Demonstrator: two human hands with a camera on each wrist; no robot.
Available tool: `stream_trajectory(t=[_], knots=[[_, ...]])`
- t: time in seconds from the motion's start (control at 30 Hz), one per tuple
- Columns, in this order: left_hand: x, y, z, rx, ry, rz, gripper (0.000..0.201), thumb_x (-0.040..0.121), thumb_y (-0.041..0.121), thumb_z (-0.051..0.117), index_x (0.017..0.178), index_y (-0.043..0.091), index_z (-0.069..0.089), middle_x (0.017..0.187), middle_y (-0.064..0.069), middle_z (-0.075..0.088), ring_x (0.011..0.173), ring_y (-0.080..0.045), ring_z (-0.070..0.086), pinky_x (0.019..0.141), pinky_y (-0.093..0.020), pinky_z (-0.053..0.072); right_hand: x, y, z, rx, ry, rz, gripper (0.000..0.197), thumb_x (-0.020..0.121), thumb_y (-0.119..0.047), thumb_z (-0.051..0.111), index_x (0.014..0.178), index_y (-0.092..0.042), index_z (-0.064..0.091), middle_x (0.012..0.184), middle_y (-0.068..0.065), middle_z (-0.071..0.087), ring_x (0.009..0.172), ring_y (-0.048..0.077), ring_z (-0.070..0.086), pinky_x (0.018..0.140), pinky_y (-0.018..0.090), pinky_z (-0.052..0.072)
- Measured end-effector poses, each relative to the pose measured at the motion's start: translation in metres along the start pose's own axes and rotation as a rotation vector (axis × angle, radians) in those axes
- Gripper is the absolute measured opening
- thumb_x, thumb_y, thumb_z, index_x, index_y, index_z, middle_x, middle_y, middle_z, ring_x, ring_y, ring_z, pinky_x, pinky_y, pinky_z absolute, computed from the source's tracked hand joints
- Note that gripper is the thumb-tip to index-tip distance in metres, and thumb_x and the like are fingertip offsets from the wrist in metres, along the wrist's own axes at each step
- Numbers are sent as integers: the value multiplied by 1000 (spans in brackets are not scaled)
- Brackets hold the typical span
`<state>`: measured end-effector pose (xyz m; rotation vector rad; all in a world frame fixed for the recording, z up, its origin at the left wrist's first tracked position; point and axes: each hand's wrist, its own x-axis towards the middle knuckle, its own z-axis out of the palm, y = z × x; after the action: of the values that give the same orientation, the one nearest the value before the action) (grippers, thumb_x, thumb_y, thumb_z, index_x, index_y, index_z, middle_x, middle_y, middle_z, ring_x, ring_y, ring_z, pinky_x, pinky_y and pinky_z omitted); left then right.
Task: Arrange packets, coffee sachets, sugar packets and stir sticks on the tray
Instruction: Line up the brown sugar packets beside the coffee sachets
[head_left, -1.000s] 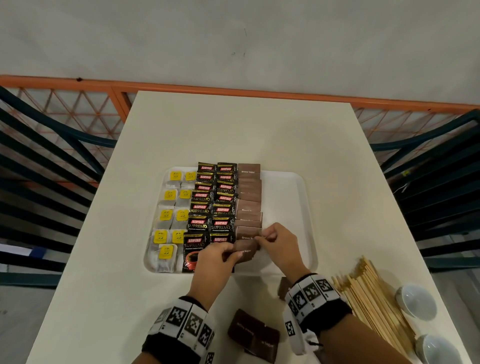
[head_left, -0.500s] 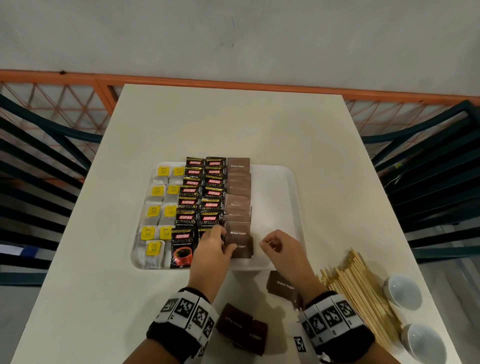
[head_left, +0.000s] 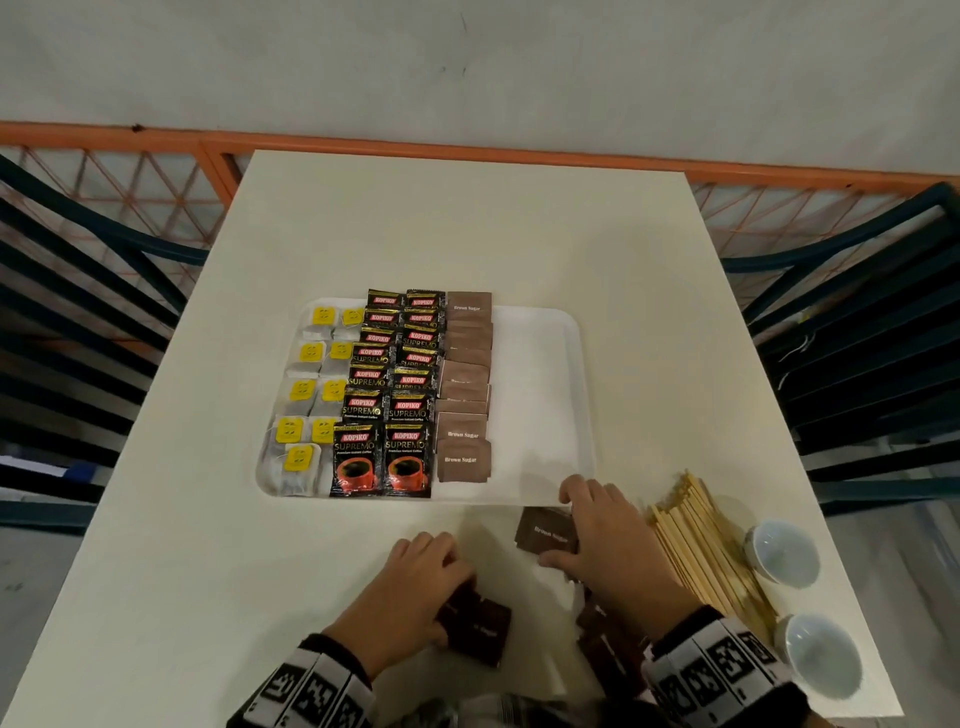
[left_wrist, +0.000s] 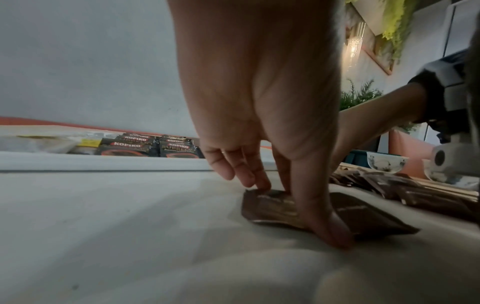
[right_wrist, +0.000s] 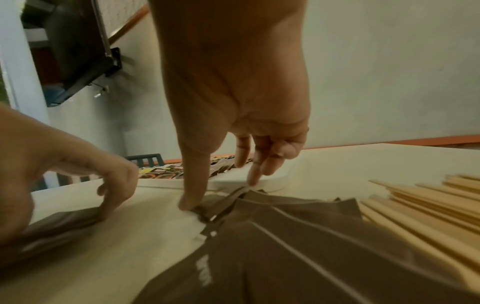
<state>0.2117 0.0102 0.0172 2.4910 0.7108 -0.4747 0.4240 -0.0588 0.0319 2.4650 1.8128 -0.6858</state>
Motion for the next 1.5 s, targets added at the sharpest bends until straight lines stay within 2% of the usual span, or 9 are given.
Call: stream_trajectory(t=[0.2, 0.33, 0.43, 0.6, 0.73, 0.97, 1.17, 1.33, 1.5], knots=[[0, 1, 1, 10, 27, -57, 38, 78, 26, 64, 110, 18, 45, 117, 2, 47, 102, -15, 42, 81, -23, 27, -7, -8, 13, -75, 13, 0, 47, 84, -39, 61, 121, -19, 39, 119, 0, 51, 108, 16, 46, 95, 28, 40], [-3, -7, 6, -247, -18, -90, 14, 82, 21, 59, 88, 24, 47, 96, 7, 51, 88, -10, 47, 74, -16, 35, -6, -15, 14, -47, 30, -38, 33, 93, -32, 48, 123, -18, 45, 120, 0, 51, 109, 15, 47, 95, 26, 40], [-9, -18, 4, -421, 42, -109, 26, 84, 18, 55, 71, 28, 36, 78, 11, 46, 70, -4, 43, 62, -13, 35, -7, -26, 10, 111, 19, -1, 29, 97, -27, 41, 120, -14, 51, 115, 3, 54, 105, 17, 50, 90, 26, 42], [-24, -36, -16, -841, 141, -119, 9, 96, 20, 45, 98, 26, 39, 90, -3, 66, 79, -11, 65, 74, -24, 52, -16, -56, 1, 641, -5, -15, 3, 90, -22, 56, 91, -22, 59, 83, -5, 60, 79, 13, 56, 73, 21, 42], [-30, -40, -36, -1020, 218, -74, 21, 92, 20, 53, 111, 28, 47, 89, 3, 66, 73, -2, 67, 65, -15, 50, -17, -86, 7, 1053, -63, -2, 10, 83, -10, 66, 83, -15, 57, 72, 2, 66, 64, 13, 64, 65, 26, 53], [-39, -38, -33, -1147, 180, -139, 25, 95, 23, 48, 97, 6, 67, 81, -3, 72, 74, -11, 68, 65, -16, 51, -18, -122, 27, 902, 82, 1, 13, 83, -25, 66, 88, -22, 55, 82, 2, 67, 74, 18, 65, 65, 20, 52], [-44, -57, -36, -1215, 311, -159, 22, 97, 7, 39, 102, 15, 58, 84, -7, 70, 86, -20, 64, 85, -32, 49, -38, -98, 54, 107, -49, 168, 58, 79, -46, 63, 122, -15, 40, 121, 4, 40, 111, 22, 41, 92, 33, 44], [-46, -71, -45, -1234, 402, -215, 22, 92, -1, 43, 96, 11, 60, 67, -9, 51, 70, -21, 54, 81, -32, 48, -38, -91, 63, 219, -107, 220, 49, 82, -30, 65, 119, -11, 40, 122, 9, 48, 111, 26, 47, 91, 35, 43], [-43, -64, -46, -1274, 413, -165, 8, 90, 19, 57, 93, 11, 59, 65, -7, 50, 66, -19, 50, 75, -31, 45, -33, -92, 50, 330, -101, 163, 31, 93, -20, 49, 119, -4, 47, 123, 15, 52, 112, 28, 49, 86, 28, 35]])
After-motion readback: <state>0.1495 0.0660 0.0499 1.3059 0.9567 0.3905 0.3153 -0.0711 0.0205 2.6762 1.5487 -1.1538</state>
